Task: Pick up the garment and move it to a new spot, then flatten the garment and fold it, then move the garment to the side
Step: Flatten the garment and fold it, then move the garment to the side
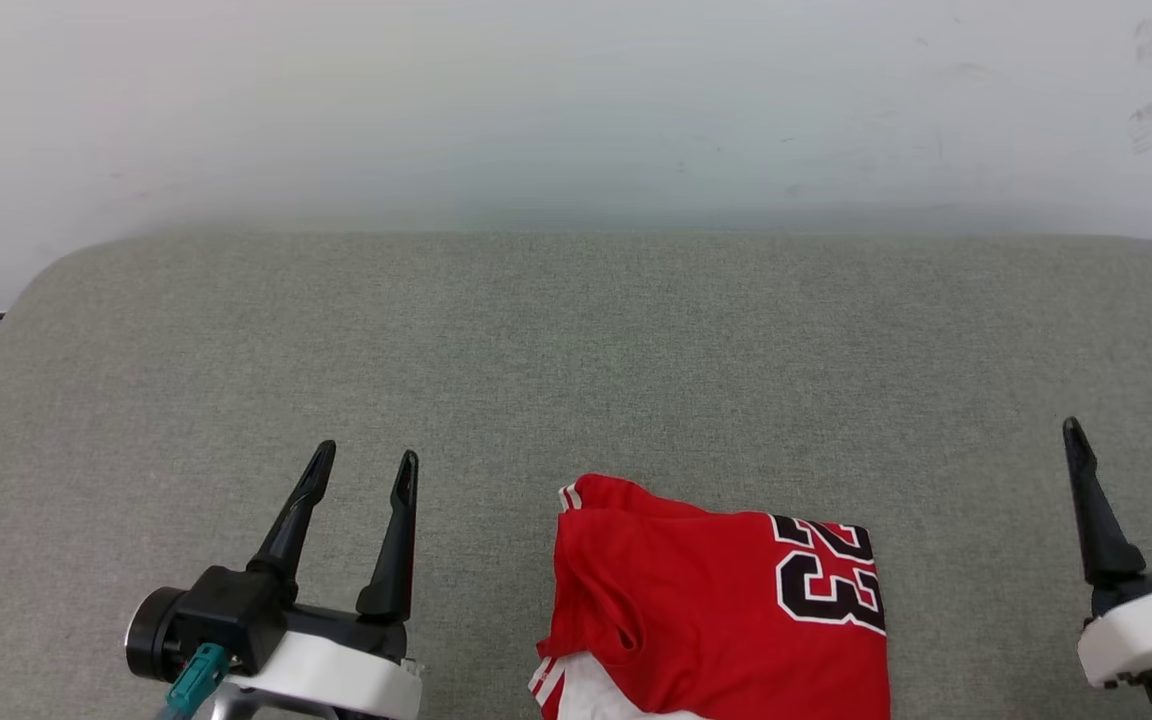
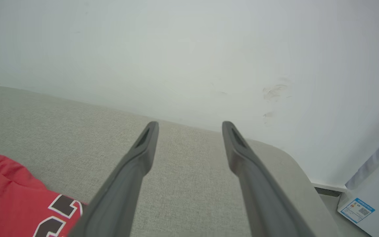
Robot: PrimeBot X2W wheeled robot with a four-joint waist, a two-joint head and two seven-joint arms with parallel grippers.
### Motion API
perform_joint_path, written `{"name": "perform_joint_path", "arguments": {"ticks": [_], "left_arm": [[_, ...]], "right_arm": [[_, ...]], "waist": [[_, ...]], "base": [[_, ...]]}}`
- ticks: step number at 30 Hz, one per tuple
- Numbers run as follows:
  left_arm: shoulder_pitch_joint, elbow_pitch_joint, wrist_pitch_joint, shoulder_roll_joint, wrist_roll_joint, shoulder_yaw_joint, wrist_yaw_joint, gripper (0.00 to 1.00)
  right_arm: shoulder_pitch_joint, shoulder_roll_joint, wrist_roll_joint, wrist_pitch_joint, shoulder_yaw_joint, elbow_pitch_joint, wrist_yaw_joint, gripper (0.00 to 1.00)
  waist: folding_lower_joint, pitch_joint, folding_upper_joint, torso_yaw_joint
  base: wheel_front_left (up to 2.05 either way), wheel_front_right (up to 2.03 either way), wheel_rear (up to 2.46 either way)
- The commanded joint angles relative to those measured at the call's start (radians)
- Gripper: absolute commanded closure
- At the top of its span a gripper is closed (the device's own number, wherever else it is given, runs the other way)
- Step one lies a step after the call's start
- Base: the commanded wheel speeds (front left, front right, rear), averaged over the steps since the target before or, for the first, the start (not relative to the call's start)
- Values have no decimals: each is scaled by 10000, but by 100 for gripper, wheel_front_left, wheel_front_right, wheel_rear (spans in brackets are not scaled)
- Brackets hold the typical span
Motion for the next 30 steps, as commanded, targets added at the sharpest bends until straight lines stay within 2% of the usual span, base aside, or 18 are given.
{"name": "perform_joint_path", "arguments": {"ticks": [1, 5, 9, 13, 23, 30], "left_arm": [[136, -26, -20, -25, -65, 16, -20, 0], [303, 44, -20, -51, -186, 73, -20, 0], [399, 194, -20, -153, -473, 250, -20, 0], [453, 417, -20, -96, -415, 0, -20, 0], [404, 583, -20, -63, -350, -127, -20, 0], [398, 562, -20, -75, -285, -118, -20, 0]], "right_arm": [[248, 212, -74, -270, -200, -135, -13, 0], [1006, 1109, -244, -1022, -457, -640, -11, 0], [1456, 1565, -682, -1562, -304, -751, -12, 0], [1565, 1867, -798, -1842, -247, -495, -13, 0], [1456, 2084, -766, -2120, -250, -114, -12, 0], [1430, 2114, -541, -1932, -247, 89, -12, 0]], "waist": [[0, 8, -1, -15], [0, 2, -1, -58], [0, -25, -1, -81], [0, -60, -1, -63], [0, -97, -1, 63], [0, -158, -1, 83]], "base": [[0, 0, 0], [0, 0, 0], [0, 0, 0], [0, 0, 0], [0, 0, 0], [0, 0, 0]]}}
